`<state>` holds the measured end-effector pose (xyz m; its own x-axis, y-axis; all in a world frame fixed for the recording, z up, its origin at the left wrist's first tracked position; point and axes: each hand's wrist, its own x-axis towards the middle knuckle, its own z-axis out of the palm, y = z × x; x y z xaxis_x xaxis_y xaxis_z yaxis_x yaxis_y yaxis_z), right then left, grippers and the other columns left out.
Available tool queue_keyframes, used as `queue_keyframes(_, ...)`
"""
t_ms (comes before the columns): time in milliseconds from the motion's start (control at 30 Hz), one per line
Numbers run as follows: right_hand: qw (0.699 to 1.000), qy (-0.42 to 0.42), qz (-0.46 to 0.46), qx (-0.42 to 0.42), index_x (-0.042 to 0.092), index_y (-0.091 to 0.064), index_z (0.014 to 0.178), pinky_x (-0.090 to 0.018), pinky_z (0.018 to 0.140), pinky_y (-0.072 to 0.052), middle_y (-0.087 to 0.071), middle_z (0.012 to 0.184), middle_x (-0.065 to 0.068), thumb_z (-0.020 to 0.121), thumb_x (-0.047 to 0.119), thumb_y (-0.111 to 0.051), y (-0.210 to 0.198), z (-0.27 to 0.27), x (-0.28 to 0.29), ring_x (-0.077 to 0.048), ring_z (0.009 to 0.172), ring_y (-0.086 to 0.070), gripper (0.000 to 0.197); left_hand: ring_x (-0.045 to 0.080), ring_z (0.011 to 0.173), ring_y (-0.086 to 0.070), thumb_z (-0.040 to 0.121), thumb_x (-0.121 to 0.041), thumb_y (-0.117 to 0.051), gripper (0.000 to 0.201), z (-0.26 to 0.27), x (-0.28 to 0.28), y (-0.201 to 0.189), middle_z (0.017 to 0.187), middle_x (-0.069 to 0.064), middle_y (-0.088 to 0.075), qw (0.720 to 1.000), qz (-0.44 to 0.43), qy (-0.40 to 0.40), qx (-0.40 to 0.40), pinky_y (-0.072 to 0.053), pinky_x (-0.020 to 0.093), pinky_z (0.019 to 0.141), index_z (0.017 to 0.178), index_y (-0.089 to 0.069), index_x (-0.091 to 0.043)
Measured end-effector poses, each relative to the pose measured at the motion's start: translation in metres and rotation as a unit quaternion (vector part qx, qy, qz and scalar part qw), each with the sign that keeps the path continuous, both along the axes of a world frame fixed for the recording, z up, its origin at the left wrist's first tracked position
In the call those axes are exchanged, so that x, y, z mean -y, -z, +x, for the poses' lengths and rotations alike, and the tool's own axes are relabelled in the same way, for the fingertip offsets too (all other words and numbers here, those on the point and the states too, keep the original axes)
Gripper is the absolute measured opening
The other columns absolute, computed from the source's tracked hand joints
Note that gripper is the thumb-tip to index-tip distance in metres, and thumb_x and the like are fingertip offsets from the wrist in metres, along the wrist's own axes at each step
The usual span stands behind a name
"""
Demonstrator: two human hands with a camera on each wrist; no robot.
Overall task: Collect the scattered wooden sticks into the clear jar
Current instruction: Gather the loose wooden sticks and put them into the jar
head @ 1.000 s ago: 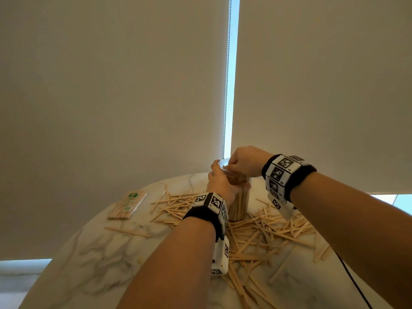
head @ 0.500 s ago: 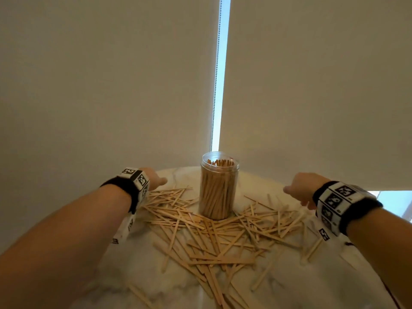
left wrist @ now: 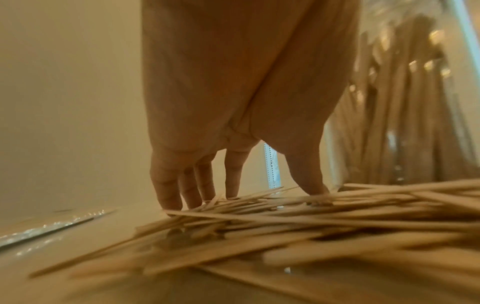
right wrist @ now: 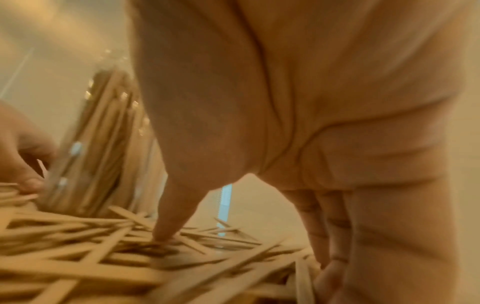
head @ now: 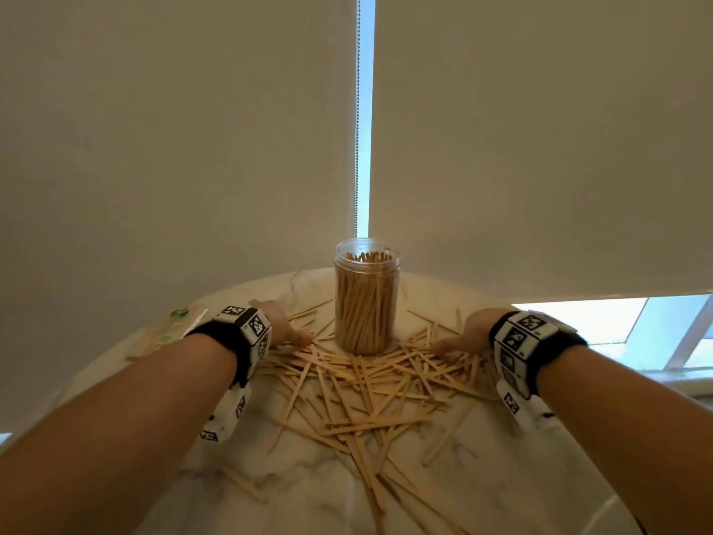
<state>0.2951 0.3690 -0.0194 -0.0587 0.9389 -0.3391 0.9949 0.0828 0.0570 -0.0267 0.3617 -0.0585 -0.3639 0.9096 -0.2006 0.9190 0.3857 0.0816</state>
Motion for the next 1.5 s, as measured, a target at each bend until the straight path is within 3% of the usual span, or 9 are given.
queue_keyframes(200, 0.997, 0.010, 0.009, -0.070, 0.006, -0.064, 0.126, -0.028, 0.079, -0.043, -0.063, 0.109, -0.005, 0.091, 0.058, -0.062, 0.004, -0.020, 0.030, -0.021, 0.096, -0.056, 0.063, 0.030, 0.121, -0.054, 0.082, -0.068, -0.066, 0.074, 0.017, 0.046, -0.001, 0.126, 0.011, -0.063, 0.999, 0.024, 0.001, 0.033, -0.045, 0.036, 0.098, 0.125, -0.062, -0.007)
queue_keyframes(333, 0.993, 0.010, 0.003, -0.117, 0.009, -0.065, 0.115, -0.029, 0.087, -0.053, -0.065, 0.107, -0.006, 0.090, 0.048, -0.069, 0.006, -0.027, 0.061, -0.022, 0.102, -0.064, 0.047, 0.029, 0.105, -0.063, 0.075, -0.068, -0.072, 0.071, 0.023, 0.078, 0.007, 0.121, 0.014, -0.063, 0.996, 0.048, -0.004, 0.072, -0.052, 0.039, 0.091, 0.116, -0.065, -0.009)
queue_keyframes(467, 0.980, 0.031, -0.029, -0.197, 0.007, -0.063, 0.096, -0.038, 0.086, -0.061, -0.069, 0.105, -0.011, 0.089, 0.039, -0.074, 0.007, -0.033, 0.096, -0.028, 0.099, -0.072, 0.034, 0.029, 0.114, -0.057, 0.077, -0.065, -0.073, 0.077, 0.036, 0.119, 0.005, 0.134, 0.012, -0.043, 0.996, 0.051, -0.012, 0.073, -0.049, 0.039, 0.100, 0.131, -0.053, -0.014)
queue_keyframes(667, 0.996, -0.019, 0.027, -0.088, 0.005, -0.062, 0.128, -0.032, 0.091, -0.050, -0.065, 0.128, -0.010, 0.087, 0.080, -0.040, 0.007, -0.042, 0.145, -0.025, 0.115, -0.062, 0.088, 0.032, 0.125, -0.052, 0.067, -0.079, -0.070, 0.107, 0.053, 0.168, -0.005, 0.140, 0.015, -0.045, 0.996, 0.051, -0.026, 0.062, -0.046, 0.040, 0.102, 0.144, -0.036, -0.012)
queue_keyframes(867, 0.990, -0.034, 0.012, -0.138, 0.004, -0.066, 0.121, -0.034, 0.095, -0.055, -0.067, 0.123, -0.011, 0.091, 0.052, -0.064, 0.009, -0.047, 0.155, -0.026, 0.111, -0.065, 0.057, 0.024, 0.095, -0.063, 0.087, -0.055, -0.070, 0.066, 0.069, 0.179, -0.022, 0.109, 0.012, -0.068, 0.997, 0.022, -0.003, 0.072, -0.048, 0.032, 0.078, 0.122, -0.062, 0.000)
queue_keyframes(1033, 0.992, -0.053, 0.029, -0.107, 0.008, -0.064, 0.122, -0.032, 0.095, -0.053, -0.066, 0.124, -0.007, 0.086, 0.071, -0.057, 0.014, -0.041, 0.165, -0.024, 0.113, -0.062, 0.073, 0.027, 0.107, -0.062, 0.062, -0.071, -0.080, 0.107, 0.065, 0.177, -0.015, 0.120, 0.010, -0.062, 0.990, 0.050, -0.075, 0.111, -0.050, 0.033, 0.080, 0.135, -0.039, -0.003)
queue_keyframes(1233, 0.993, -0.061, -0.003, -0.105, 0.003, -0.068, 0.119, -0.034, 0.095, -0.055, -0.068, 0.115, -0.011, 0.090, 0.035, -0.071, 0.011, -0.042, 0.164, -0.026, 0.113, -0.066, 0.043, 0.024, 0.101, -0.065, 0.079, -0.042, -0.083, 0.057, 0.076, 0.173, -0.020, 0.113, 0.010, -0.070, 0.996, 0.008, -0.023, 0.091, -0.052, 0.032, 0.083, 0.117, -0.065, -0.003)
queue_keyframes(1367, 0.994, -0.053, 0.023, -0.097, 0.004, -0.069, 0.118, -0.029, 0.091, -0.055, -0.068, 0.109, -0.007, 0.094, 0.028, -0.066, 0.013, -0.038, 0.161, -0.022, 0.102, -0.065, 0.034, 0.025, 0.108, -0.065, 0.098, -0.026, -0.060, 0.026, 0.075, 0.172, -0.025, 0.111, 0.011, -0.069, 0.998, 0.000, 0.010, 0.063, -0.051, 0.030, 0.084, 0.110, -0.068, -0.003)
queue_keyframes(1500, 0.989, -0.005, 0.031, -0.143, 0.003, -0.068, 0.115, -0.025, 0.074, -0.050, -0.062, 0.099, -0.007, 0.092, 0.022, -0.067, 0.019, -0.030, 0.155, -0.021, 0.088, -0.057, 0.029, 0.029, 0.108, -0.062, 0.106, -0.018, -0.040, 0.034, 0.068, 0.176, -0.031, 0.115, 0.014, -0.064, 0.990, 0.040, -0.003, 0.138, -0.047, 0.031, 0.086, 0.124, -0.061, 0.002)
